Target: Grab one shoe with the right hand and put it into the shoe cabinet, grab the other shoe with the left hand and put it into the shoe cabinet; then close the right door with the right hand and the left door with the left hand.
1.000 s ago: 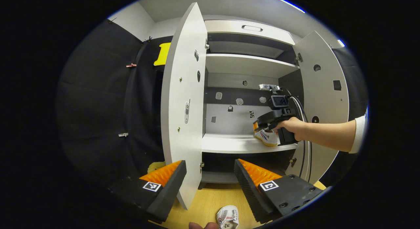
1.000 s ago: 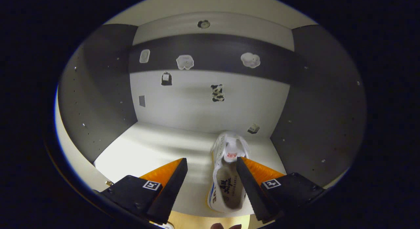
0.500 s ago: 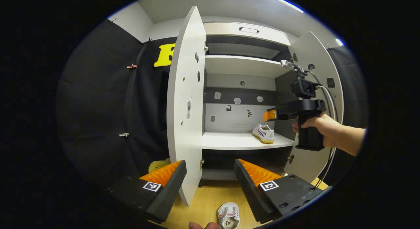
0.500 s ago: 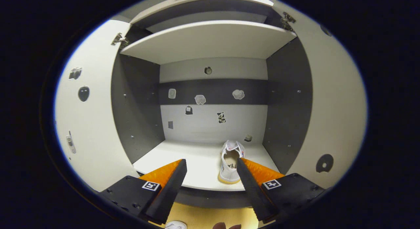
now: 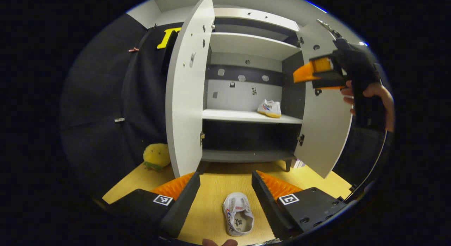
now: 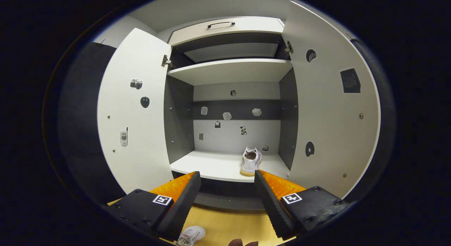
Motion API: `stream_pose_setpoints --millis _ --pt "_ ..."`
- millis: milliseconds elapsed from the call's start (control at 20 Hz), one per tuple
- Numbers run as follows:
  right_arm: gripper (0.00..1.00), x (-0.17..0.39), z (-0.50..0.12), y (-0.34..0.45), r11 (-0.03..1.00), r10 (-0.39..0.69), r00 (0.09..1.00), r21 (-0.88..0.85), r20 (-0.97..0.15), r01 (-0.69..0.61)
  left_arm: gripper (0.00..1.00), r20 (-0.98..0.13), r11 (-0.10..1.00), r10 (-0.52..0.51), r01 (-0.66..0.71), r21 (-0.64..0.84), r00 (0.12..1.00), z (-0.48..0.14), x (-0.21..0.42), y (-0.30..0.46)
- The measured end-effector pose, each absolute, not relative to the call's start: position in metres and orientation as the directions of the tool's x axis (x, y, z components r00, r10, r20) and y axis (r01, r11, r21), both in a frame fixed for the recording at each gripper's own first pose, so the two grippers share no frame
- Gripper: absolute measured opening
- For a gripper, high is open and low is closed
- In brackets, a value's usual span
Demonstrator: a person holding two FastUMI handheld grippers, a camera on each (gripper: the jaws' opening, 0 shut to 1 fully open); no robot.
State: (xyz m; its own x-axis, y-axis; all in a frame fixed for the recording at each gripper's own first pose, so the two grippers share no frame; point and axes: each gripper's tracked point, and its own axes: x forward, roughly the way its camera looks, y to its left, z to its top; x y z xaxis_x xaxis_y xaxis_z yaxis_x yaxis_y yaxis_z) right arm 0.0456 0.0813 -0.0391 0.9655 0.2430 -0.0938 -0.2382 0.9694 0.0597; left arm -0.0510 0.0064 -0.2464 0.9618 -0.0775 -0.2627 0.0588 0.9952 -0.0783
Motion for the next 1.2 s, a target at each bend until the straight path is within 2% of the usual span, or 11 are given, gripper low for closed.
stream_pose_setpoints --millis 400,500,650,900,1000,1100,1150,1200 --pt "0.97 0.020 -0.004 0.031 0.984 0.165 0.986 0.066 -0.035 -0.163 0.94 -0.486 0.990 -0.140 0.122 -0.070 0.863 -0.389 -0.049 -0.013" --pt "0.97 0.017 0.002 0.020 0.988 0.149 0.989 0.050 -0.028 -0.147 0.90 -0.526 0.990 -0.142 0.128 -0.064 0.839 -0.419 -0.045 -0.016" --pt "0.97 0.015 0.010 0.003 0.993 0.115 0.993 0.020 -0.013 -0.115 0.76 -0.565 0.990 -0.139 0.135 -0.049 0.813 -0.448 -0.032 -0.017" --pt "0.97 0.017 0.022 -0.013 0.997 0.076 0.997 -0.004 0.010 -0.076 0.64 -0.578 0.992 -0.124 0.119 -0.047 0.806 -0.468 -0.001 -0.017" --pt "0.97 0.017 0.024 -0.016 0.998 0.069 0.997 -0.010 0.015 -0.069 0.55 -0.582 0.992 -0.118 0.122 -0.032 0.805 -0.469 0.009 -0.020" --pt "0.97 0.016 0.026 -0.015 0.997 0.069 0.997 -0.019 0.018 -0.069 0.41 -0.591 0.993 -0.082 0.118 0.022 0.803 -0.470 0.014 -0.019" --pt "0.97 0.015 0.026 -0.016 0.997 0.068 0.997 -0.024 0.019 -0.068 0.30 -0.602 0.992 -0.052 0.112 0.062 0.797 -0.472 0.015 -0.013" --pt "0.97 0.014 0.028 -0.016 0.997 0.068 0.997 -0.026 0.022 -0.067 0.24 -0.614 0.990 -0.034 0.111 0.089 0.789 -0.473 0.016 -0.011"
